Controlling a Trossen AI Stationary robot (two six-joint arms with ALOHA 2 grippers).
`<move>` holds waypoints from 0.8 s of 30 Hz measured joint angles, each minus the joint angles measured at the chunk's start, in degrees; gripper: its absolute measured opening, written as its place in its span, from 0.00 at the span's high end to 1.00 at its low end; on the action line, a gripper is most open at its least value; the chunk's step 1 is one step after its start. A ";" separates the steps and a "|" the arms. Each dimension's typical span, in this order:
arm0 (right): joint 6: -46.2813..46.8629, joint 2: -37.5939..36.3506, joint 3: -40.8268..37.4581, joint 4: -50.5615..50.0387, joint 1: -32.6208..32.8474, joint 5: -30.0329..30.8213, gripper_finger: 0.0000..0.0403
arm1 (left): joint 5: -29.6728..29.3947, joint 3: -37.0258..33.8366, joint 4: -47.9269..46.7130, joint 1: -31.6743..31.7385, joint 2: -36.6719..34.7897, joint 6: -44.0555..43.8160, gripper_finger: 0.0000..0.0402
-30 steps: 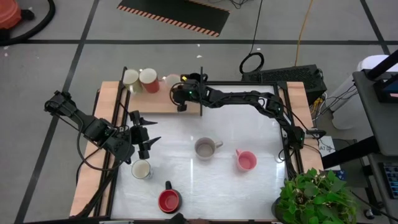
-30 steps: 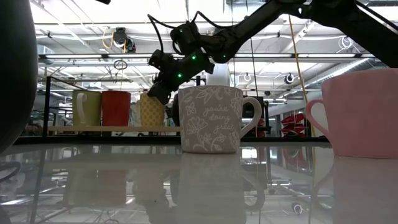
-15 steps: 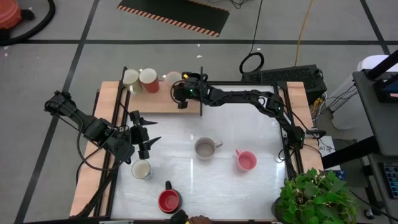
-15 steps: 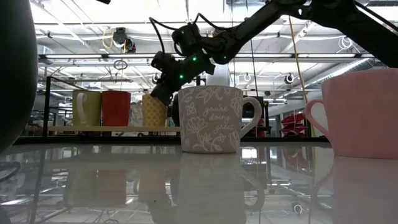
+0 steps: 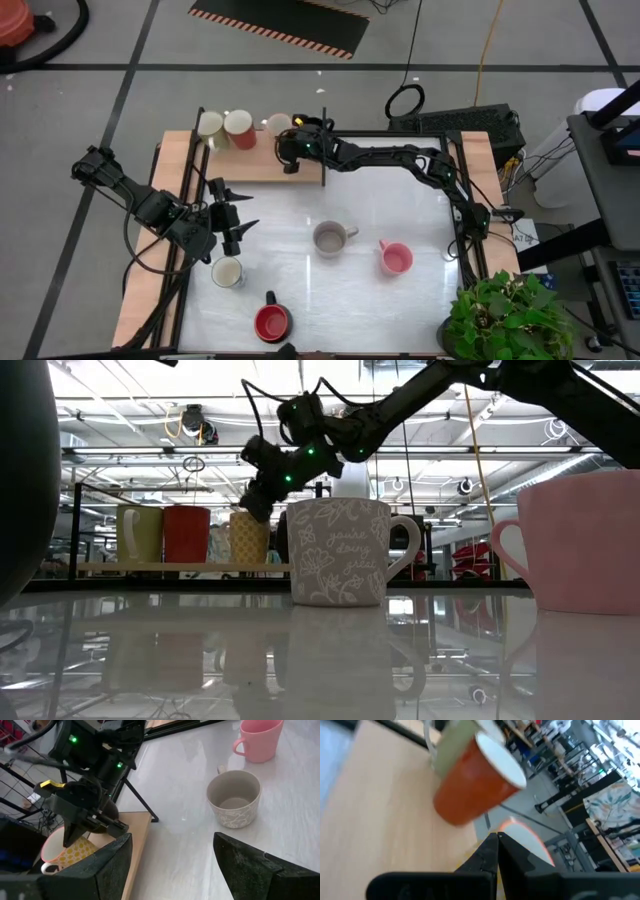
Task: Place coffee mugs
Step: Put the yellow patterned mug on the shelf, then put the blue patterned mug on the shelf
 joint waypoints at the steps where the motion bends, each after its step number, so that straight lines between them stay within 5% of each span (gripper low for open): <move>1: 0.40 0.00 0.02 0.69 0.34 -0.02 0.99 | 0.00 0.00 0.00 0.00 0.00 0.00 0.30; 11: 2.61 -1.43 0.02 -3.80 3.59 1.56 0.99 | -0.01 0.00 -0.63 0.00 0.00 0.11 0.30; 24: 15.96 -11.43 -0.43 -35.29 11.24 -3.01 0.99 | 0.00 0.00 -1.36 0.00 0.00 -3.16 0.30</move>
